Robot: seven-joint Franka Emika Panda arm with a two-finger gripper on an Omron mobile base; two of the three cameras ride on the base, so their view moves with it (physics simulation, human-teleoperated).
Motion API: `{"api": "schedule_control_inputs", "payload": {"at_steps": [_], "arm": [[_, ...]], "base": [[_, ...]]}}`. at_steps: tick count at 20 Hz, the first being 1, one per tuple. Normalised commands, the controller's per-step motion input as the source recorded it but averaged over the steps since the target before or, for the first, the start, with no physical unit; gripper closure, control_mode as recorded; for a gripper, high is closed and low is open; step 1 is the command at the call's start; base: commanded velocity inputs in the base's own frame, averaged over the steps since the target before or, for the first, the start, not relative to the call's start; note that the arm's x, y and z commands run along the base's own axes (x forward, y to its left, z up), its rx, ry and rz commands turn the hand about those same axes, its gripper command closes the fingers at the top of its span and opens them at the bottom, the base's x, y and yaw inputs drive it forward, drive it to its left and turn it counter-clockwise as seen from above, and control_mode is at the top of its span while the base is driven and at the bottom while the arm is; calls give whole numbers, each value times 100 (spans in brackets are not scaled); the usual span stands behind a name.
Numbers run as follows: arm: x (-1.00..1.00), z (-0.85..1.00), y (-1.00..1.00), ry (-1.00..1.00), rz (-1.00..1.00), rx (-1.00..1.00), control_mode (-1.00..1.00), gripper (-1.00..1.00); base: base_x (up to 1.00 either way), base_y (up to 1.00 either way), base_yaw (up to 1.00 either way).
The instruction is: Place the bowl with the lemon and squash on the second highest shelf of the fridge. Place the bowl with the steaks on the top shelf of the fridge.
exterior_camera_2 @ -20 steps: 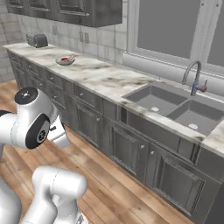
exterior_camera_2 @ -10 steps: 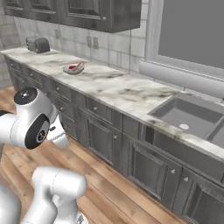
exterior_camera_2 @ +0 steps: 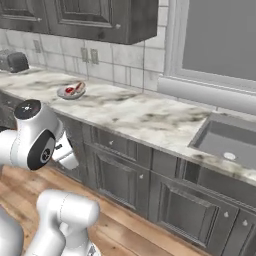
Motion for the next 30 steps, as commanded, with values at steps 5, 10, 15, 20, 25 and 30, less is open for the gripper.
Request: {"api": "schedule_control_inputs", "payload": {"at_steps": [5,10,15,20,25,30], "arm": [[0,0,0,0,0,0,100,-100],[0,0,0,0,0,0,100,-100],[0,0,0,0,0,0,100,-100],[0,0,0,0,0,0,100,-100],[0,0,0,0,0,0,100,-100],[42,-26,-12,4,11,3,-100,-100]], "base": [[100,100,-37],[100,100,-37],[99,100,-40],[74,100,-35],[9,77,-9],[3,15,3]]}}
